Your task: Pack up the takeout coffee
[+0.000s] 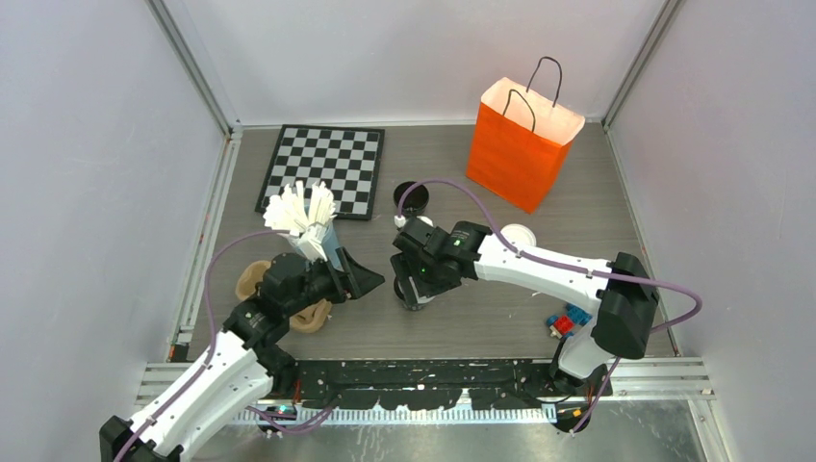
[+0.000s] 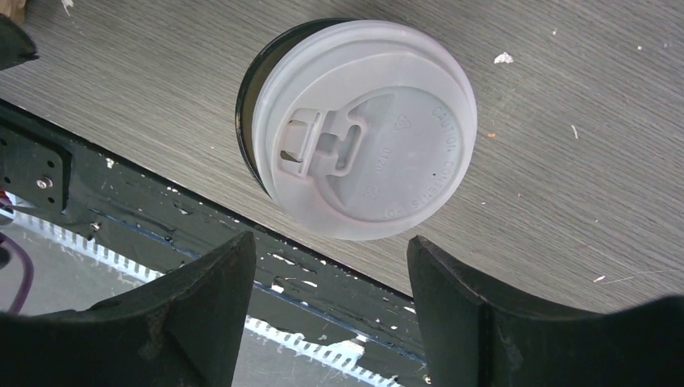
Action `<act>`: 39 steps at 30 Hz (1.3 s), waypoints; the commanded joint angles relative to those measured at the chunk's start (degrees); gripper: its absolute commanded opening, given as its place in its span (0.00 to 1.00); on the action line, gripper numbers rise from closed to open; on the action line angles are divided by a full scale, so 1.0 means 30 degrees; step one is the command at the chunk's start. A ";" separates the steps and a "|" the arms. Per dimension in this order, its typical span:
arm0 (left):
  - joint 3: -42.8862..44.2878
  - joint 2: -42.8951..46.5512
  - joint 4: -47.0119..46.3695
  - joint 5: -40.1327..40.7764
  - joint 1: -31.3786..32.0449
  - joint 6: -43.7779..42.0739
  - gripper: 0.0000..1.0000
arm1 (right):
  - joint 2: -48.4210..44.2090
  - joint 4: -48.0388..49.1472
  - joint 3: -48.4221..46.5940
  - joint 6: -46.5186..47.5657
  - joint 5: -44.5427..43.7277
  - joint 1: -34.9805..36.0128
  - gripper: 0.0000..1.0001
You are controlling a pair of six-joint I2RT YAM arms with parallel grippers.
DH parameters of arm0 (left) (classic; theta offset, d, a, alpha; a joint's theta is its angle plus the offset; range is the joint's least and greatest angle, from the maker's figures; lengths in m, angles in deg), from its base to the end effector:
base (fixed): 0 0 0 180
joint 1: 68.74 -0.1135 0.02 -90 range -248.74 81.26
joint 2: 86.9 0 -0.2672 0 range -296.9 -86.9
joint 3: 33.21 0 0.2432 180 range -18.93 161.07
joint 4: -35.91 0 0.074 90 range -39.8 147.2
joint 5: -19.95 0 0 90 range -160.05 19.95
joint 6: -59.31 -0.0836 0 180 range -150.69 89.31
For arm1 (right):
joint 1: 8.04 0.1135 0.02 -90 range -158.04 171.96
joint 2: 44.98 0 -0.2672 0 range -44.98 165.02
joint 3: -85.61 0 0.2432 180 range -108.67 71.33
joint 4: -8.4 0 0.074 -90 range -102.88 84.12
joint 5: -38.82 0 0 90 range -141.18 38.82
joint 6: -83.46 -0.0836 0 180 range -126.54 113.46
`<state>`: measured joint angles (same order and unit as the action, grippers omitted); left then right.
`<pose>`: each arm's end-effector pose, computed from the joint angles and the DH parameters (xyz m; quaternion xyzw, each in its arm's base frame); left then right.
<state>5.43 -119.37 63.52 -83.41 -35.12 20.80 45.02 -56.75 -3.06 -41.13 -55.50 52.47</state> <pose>0.1400 -0.1163 0.2263 -0.0627 0.8209 -0.4491 0.3471 0.1659 0.2806 0.2308 -0.2119 0.9551 0.1254 0.1647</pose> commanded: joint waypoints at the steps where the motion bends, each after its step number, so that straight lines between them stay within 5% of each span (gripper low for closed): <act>1: -0.0232 -0.0628 -0.2376 -0.0533 -0.0036 0.0236 0.75 | -0.1069 0.0280 -0.0127 0.0115 0.0108 -0.0013 0.73; 16: -0.0649 -0.3612 -0.4981 -0.1350 0.0204 -0.0411 0.75 | -0.3765 0.2812 0.1849 -0.0388 -0.1416 -0.2380 0.71; 39: -0.0848 -0.6722 -0.8259 -0.1986 0.0833 -0.2684 0.81 | -0.2200 0.4865 0.3148 -0.0333 -0.0281 -0.2823 0.71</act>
<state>3.27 -138.78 42.93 -88.35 -32.73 14.96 38.07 -44.47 5.85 -41.20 -56.59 43.64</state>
